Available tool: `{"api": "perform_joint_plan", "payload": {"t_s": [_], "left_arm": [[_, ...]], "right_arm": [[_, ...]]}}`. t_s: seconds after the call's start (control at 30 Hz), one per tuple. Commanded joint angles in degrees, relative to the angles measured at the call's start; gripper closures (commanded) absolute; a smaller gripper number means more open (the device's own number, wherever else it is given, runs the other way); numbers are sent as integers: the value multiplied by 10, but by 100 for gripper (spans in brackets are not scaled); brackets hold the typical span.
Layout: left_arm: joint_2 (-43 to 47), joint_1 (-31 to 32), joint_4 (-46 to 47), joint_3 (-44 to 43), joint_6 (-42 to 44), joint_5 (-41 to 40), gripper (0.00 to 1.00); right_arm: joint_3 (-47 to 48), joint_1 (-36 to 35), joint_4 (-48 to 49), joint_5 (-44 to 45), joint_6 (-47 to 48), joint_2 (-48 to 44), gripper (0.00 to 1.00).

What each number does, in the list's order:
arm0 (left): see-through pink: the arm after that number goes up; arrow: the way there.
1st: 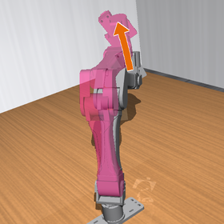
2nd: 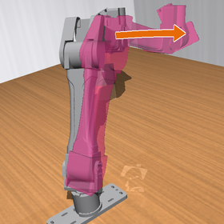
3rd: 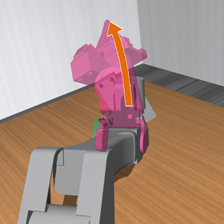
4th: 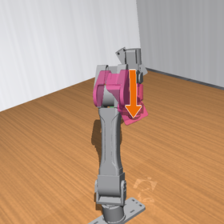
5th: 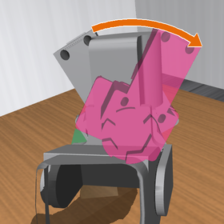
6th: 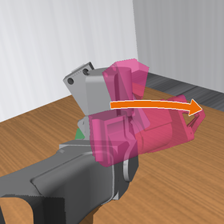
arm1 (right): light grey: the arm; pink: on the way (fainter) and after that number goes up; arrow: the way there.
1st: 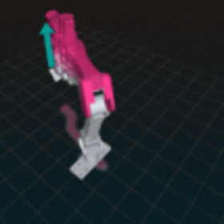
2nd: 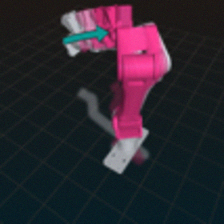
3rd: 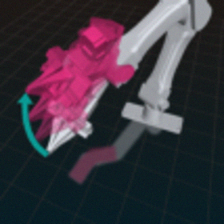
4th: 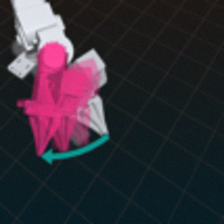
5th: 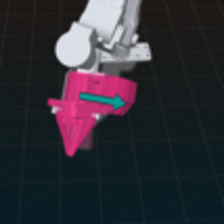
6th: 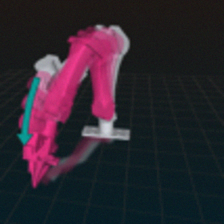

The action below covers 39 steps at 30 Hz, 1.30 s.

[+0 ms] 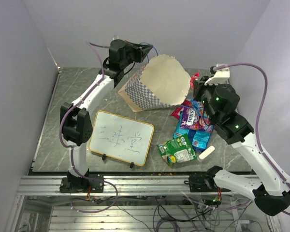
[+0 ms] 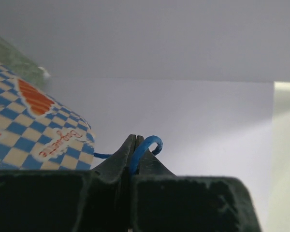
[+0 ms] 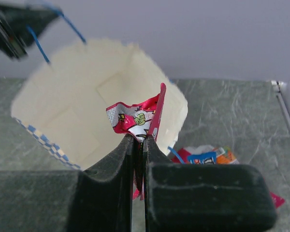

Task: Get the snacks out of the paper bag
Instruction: Adjust the paper bag at the center of the board.

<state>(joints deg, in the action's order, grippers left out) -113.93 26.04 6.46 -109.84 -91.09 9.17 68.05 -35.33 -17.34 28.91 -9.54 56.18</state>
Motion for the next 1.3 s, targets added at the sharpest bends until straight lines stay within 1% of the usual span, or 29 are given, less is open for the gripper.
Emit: {"api": "perform_joint_plan", "payload": {"t_s": [0.0,0.1,0.2,0.33,0.47,0.57,0.73,0.83,0.87,0.9,0.97,1.1,1.17,1.27], "left_arm": [[48,-42,34,87,-9,-2,93],[89,-83,43,150,1,-9,93],[104,-129,17,163,23,19,93],[123,-178,10,197,37,41,93],[122,-203,7,198,47,78,93],[117,-206,-3,186,58,93,88],[129,-211,-91,149,122,85,73],[146,-217,-161,132,166,77,63],[154,-220,-185,127,179,74,50],[162,-223,-208,124,193,70,43],[181,-228,-240,132,212,63,33],[216,-242,-296,154,237,47,21],[232,-248,-336,163,241,32,18],[253,-252,-365,183,243,17,14]], "right_arm": [[39,1,-2,3,23,1,100],[36,2,-7,-4,23,-1,100],[29,1,-20,-22,15,2,100],[9,1,-34,-39,-5,0,100],[-28,2,-55,-62,-16,-2,100],[-71,2,-46,-102,-22,-8,100],[-164,2,-3,-180,-64,-2,100],[-197,1,-4,-205,-93,22,100],[-200,1,-10,-208,-95,34,100],[-202,2,-16,-208,-98,47,100],[-204,1,-25,-212,-96,73,100],[-183,1,-50,-222,-86,127,100],[-179,1,-48,-218,-87,142,100],[-179,1,-54,-193,-98,165,100]]}}
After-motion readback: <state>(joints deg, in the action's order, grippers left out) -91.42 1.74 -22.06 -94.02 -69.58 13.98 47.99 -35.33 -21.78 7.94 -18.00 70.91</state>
